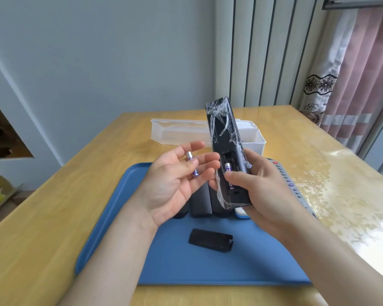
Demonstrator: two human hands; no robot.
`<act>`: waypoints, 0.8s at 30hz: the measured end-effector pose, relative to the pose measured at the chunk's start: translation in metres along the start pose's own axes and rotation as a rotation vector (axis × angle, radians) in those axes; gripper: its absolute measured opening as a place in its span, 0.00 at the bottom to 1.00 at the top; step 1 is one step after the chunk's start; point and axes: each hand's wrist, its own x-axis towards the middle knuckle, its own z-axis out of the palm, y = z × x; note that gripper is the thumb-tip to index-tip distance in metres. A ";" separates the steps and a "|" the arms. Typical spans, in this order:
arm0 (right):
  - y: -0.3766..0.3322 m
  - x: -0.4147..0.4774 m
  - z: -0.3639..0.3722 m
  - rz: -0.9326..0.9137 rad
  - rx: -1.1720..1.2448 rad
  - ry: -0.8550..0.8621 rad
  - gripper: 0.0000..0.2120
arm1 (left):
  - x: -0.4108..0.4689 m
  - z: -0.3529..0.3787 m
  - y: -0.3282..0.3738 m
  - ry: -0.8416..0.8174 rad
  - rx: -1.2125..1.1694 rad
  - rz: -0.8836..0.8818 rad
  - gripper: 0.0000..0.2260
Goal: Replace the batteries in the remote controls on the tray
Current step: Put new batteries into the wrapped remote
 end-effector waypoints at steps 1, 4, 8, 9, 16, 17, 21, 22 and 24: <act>0.000 0.000 -0.001 -0.010 -0.010 0.001 0.18 | 0.000 0.001 0.000 0.001 -0.010 0.010 0.11; 0.000 -0.001 0.000 -0.015 -0.008 -0.008 0.19 | 0.000 0.003 0.000 0.003 -0.012 0.047 0.06; 0.001 0.000 0.002 0.044 0.103 0.000 0.19 | 0.002 0.002 -0.002 -0.005 0.015 0.097 0.06; 0.001 0.000 0.002 0.065 0.143 0.001 0.18 | 0.002 0.002 -0.003 0.000 0.016 0.114 0.07; 0.002 0.003 0.002 0.146 0.236 0.047 0.14 | 0.003 0.006 -0.005 0.042 0.035 0.220 0.08; 0.003 0.004 0.003 0.149 0.231 0.057 0.16 | 0.002 0.008 -0.005 0.044 0.102 0.249 0.07; 0.005 0.004 0.003 0.109 0.175 0.078 0.19 | -0.002 0.016 -0.011 0.129 0.496 0.465 0.07; 0.006 0.003 0.003 0.097 0.166 0.085 0.20 | -0.002 0.018 -0.014 0.145 0.540 0.502 0.08; 0.007 0.002 0.003 0.082 0.165 0.094 0.21 | -0.001 0.019 -0.020 0.152 0.614 0.552 0.10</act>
